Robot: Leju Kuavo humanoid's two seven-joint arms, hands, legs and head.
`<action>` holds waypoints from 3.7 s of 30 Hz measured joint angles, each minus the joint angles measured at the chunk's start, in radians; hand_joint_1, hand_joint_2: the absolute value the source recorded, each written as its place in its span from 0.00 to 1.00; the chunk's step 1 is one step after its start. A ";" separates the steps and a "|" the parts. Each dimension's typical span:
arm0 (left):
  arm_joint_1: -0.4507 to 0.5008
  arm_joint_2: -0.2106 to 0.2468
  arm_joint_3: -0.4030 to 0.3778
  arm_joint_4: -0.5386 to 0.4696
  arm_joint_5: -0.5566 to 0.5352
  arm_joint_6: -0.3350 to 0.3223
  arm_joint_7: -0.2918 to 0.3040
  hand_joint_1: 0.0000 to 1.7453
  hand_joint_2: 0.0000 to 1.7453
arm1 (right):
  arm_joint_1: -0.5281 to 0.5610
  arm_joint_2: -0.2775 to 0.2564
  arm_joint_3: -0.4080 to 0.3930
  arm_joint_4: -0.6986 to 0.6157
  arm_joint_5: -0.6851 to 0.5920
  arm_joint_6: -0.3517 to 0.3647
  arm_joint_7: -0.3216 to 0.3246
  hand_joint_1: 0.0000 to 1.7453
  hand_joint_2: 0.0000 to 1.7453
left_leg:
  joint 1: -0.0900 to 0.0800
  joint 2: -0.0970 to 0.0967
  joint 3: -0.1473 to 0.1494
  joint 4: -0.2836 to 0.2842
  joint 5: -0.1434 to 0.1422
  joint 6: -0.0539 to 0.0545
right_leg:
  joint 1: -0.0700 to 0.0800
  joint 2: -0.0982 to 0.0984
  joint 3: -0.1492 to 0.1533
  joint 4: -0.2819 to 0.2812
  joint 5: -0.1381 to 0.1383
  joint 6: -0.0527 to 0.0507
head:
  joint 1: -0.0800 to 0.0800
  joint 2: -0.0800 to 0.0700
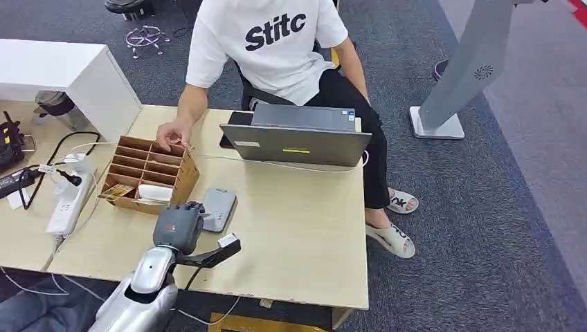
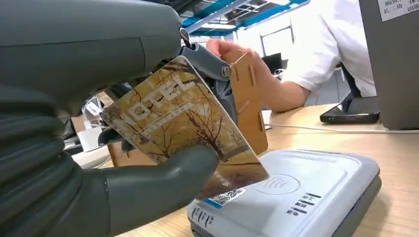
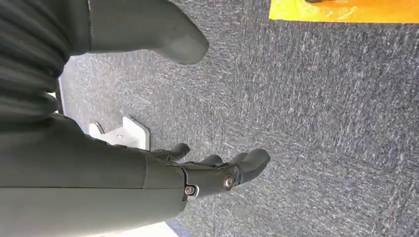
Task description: Pass the card to the sensor for recognition and then transmit it.
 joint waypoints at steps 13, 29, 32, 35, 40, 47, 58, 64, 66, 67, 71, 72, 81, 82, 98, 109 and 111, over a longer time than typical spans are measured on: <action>-0.046 0.000 0.011 0.074 -0.008 0.019 0.005 1.00 1.00 | -0.001 0.004 -0.003 0.000 0.004 0.006 -0.009 0.00 1.00 | 0.000 0.000 0.000 0.000 0.001 -0.001 | 0.000 0.000 0.000 0.000 0.000 0.000 | 0.000 0.000; -0.109 0.003 0.045 0.168 0.019 0.066 -0.014 1.00 1.00 | -0.004 0.005 -0.003 0.000 0.024 0.010 -0.005 0.00 1.00 | 0.000 0.000 0.000 0.000 0.001 -0.001 | 0.000 0.000 0.000 0.000 0.000 0.000 | 0.000 0.000; -0.119 0.006 0.063 0.173 0.050 0.089 -0.039 1.00 1.00 | -0.005 0.005 -0.003 0.000 0.033 0.010 -0.006 0.00 1.00 | 0.000 0.000 0.000 0.000 0.001 -0.001 | 0.000 0.000 0.000 0.001 0.000 0.000 | 0.000 0.000; -0.129 0.013 0.079 0.164 0.071 0.100 -0.056 1.00 1.00 | -0.004 0.005 -0.003 0.000 0.035 0.008 -0.006 0.00 1.00 | 0.000 0.000 0.000 0.000 0.001 -0.001 | 0.000 0.000 0.000 0.001 0.000 0.000 | 0.000 0.000; -0.136 0.028 0.100 0.101 0.103 0.109 -0.076 1.00 1.00 | -0.004 0.005 -0.003 0.000 0.045 0.003 -0.006 0.00 1.00 | 0.000 0.000 0.000 0.000 0.001 -0.001 | 0.000 0.000 0.000 0.001 0.000 0.000 | 0.000 0.000; -0.166 0.064 0.116 -0.074 0.130 0.104 -0.101 1.00 1.00 | -0.004 0.005 -0.003 0.000 0.065 -0.002 -0.009 0.00 1.00 | 0.000 0.000 0.000 0.000 0.001 -0.001 | 0.000 0.000 0.000 0.001 0.000 0.000 | 0.000 0.000; -0.181 0.106 0.116 -0.253 0.098 0.096 -0.098 1.00 1.00 | -0.004 0.011 -0.003 0.000 0.079 -0.007 -0.010 0.00 1.00 | 0.000 0.000 0.000 0.000 0.001 -0.001 | 0.000 0.000 -0.001 0.001 0.000 0.000 | 0.000 0.000; -0.206 0.166 0.119 -0.283 0.027 0.075 -0.077 1.00 1.00 | -0.004 0.011 -0.003 0.000 0.086 -0.013 -0.009 0.00 1.00 | 0.001 0.000 0.000 0.000 0.002 -0.001 | 0.001 0.000 -0.001 0.001 0.000 0.000 | 0.000 0.000; -0.208 0.185 0.119 -0.286 0.002 0.076 -0.067 1.00 1.00 | -0.004 0.011 -0.003 0.000 0.088 -0.013 -0.009 0.00 1.00 | 0.001 0.000 0.000 0.000 0.002 -0.001 | 0.001 0.000 -0.001 0.001 0.000 0.000 | 0.000 0.000; -0.208 0.192 0.120 -0.286 -0.005 0.076 -0.065 1.00 1.00 | -0.004 0.011 -0.003 0.000 0.090 -0.013 -0.008 0.00 1.00 | 0.001 0.000 0.000 0.000 0.002 -0.001 | 0.001 0.000 -0.001 0.001 0.000 0.000 | 0.000 0.000; -0.208 0.204 0.120 -0.287 -0.025 0.085 -0.057 1.00 1.00 | -0.004 0.011 -0.003 0.001 0.096 -0.013 0.002 0.00 1.00 | 0.001 0.000 -0.001 0.000 0.002 -0.001 | 0.001 0.000 -0.001 0.001 0.000 0.000 | 0.000 0.000; -0.208 0.206 0.120 -0.287 -0.031 0.085 -0.055 1.00 1.00 | -0.004 0.012 -0.003 0.001 0.097 -0.013 0.003 0.00 1.00 | 0.001 0.000 -0.001 0.000 0.002 -0.001 | 0.001 0.000 -0.001 0.001 0.000 0.000 | 0.000 0.000; -0.208 0.207 0.120 -0.286 -0.051 0.097 -0.048 1.00 1.00 | -0.005 0.013 -0.003 0.004 0.099 -0.013 0.003 0.00 1.00 | 0.001 0.000 -0.001 0.000 0.002 -0.001 | 0.001 0.000 -0.001 0.001 0.000 0.000 | 0.000 0.000; -0.208 0.207 0.120 -0.286 -0.051 0.098 -0.048 0.87 1.00 | -0.005 0.013 -0.003 0.005 0.099 -0.012 0.002 0.00 1.00 | 0.001 0.000 -0.001 0.000 0.002 -0.001 | 0.001 0.000 -0.001 0.001 0.000 0.000 | 0.000 0.000; -0.130 0.172 0.130 -0.289 0.045 0.180 -0.102 0.00 1.00 | -0.007 0.015 -0.008 0.005 0.109 -0.006 0.005 0.00 1.00 | 0.001 0.000 -0.001 0.000 0.002 -0.001 | 0.001 0.000 -0.002 0.001 0.000 0.000 | 0.000 0.000; 0.040 0.175 0.128 -0.432 0.308 -0.170 -0.157 0.00 1.00 | -0.005 0.015 -0.039 0.005 0.096 -0.007 -0.001 0.00 1.00 | 0.001 0.001 -0.002 0.000 0.001 -0.001 | 0.001 0.002 -0.003 0.001 0.000 0.000 | 0.000 0.000; 0.082 0.186 0.126 -0.466 0.339 -0.210 -0.161 0.00 1.00 | -0.003 0.015 -0.050 0.005 0.096 -0.006 0.003 0.00 1.00 | 0.001 0.001 -0.003 0.000 0.001 -0.001 | 0.001 0.002 -0.004 0.001 0.000 0.000 | 0.000 0.000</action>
